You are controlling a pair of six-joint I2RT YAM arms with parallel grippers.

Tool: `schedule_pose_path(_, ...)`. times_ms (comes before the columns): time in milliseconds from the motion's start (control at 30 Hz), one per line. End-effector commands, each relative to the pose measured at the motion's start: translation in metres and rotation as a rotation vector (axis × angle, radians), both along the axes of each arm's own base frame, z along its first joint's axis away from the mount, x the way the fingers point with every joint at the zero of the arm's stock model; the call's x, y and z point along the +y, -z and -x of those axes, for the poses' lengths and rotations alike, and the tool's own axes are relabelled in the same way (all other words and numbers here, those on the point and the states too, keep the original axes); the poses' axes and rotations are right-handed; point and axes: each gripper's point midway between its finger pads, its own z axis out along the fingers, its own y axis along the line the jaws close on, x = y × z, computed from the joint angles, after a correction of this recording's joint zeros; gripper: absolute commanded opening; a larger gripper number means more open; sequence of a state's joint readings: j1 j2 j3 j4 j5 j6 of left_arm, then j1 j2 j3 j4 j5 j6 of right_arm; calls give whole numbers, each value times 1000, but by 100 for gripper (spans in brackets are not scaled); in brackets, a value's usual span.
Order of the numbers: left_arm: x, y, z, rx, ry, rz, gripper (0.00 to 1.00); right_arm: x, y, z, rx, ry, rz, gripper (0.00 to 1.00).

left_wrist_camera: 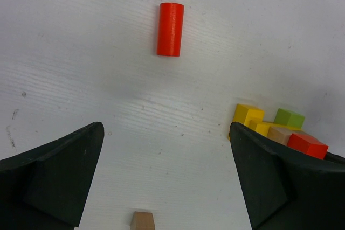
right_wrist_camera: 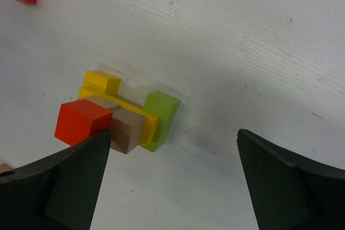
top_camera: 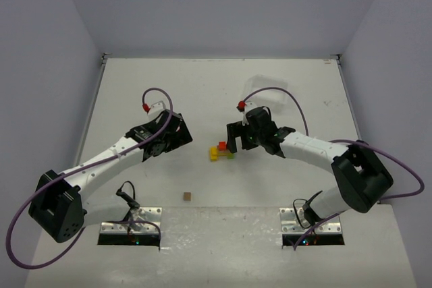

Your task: Build the wood block tower

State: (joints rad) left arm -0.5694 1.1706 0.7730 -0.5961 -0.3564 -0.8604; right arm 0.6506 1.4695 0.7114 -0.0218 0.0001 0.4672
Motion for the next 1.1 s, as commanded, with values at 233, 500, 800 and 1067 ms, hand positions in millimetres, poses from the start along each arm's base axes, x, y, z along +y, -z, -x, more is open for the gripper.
schedule_pose_path(233,-1,-6,-6,-43,12,19,100,17,-22,-20,-68,2,-53,99)
schedule_pose_path(500,-3,-4,-7,-38,21,20,100,19,-24,-20,-64,-1,-58,99)
schedule_pose_path(800,-3,-3,-7,-36,23,13,100,18,-24,-13,-44,3,-72,99)
schedule_pose_path(1067,-3,-3,-7,-35,23,15,100,18,-24,-13,-44,-1,-72,99)
